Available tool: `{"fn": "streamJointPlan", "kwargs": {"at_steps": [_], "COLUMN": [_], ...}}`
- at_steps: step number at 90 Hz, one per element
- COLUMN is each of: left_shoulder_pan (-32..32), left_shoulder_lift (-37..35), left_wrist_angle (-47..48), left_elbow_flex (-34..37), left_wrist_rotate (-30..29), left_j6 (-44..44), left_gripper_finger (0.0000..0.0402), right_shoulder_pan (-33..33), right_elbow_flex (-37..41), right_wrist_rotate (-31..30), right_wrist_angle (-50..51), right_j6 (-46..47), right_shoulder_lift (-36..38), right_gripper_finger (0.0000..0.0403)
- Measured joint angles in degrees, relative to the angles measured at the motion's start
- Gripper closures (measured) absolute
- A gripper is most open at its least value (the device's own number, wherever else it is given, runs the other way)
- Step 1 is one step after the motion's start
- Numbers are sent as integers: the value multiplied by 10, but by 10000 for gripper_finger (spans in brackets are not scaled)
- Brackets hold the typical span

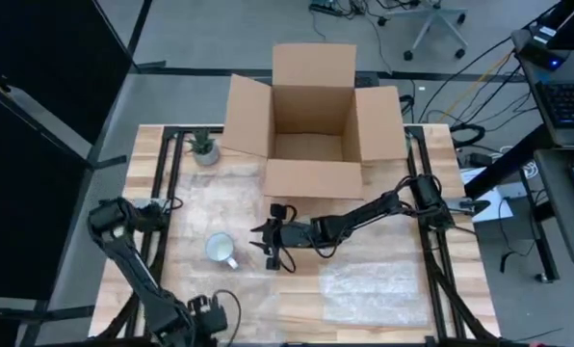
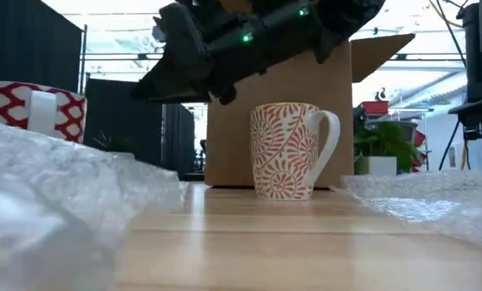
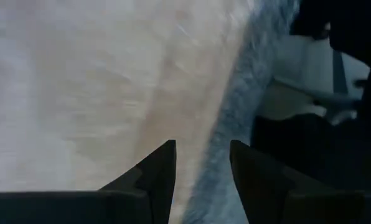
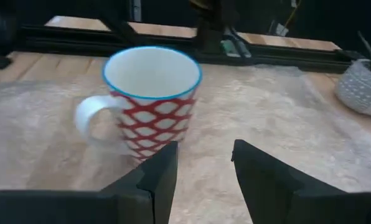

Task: Wrap mug
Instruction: Wrap the red mug with the bubble wrap

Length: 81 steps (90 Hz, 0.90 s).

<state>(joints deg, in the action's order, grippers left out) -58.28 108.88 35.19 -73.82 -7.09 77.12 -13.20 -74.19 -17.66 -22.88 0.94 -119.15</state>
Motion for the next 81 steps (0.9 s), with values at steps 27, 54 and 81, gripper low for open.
{"fn": "streamJointPlan", "kwargs": {"at_steps": [27, 54, 81], "left_shoulder_pan": [5, 13, 14], "left_shoulder_lift": [64, 71, 54], "left_wrist_angle": [16, 22, 134], "left_elbow_flex": [-4, -5, -79], "left_wrist_rotate": [-5, -5, 2], "left_j6": [5, 10, 13], "left_gripper_finger": [262, 364, 400], "right_shoulder_pan": [-26, -52, -77], "right_elbow_flex": [0, -1, -1], "right_wrist_rotate": [-2, -2, -1], "right_wrist_angle": [21, 25, 35], "right_j6": [25, 42, 31], "right_shoulder_lift": [0, 0, 66], "right_gripper_finger": [261, 261, 261]}}
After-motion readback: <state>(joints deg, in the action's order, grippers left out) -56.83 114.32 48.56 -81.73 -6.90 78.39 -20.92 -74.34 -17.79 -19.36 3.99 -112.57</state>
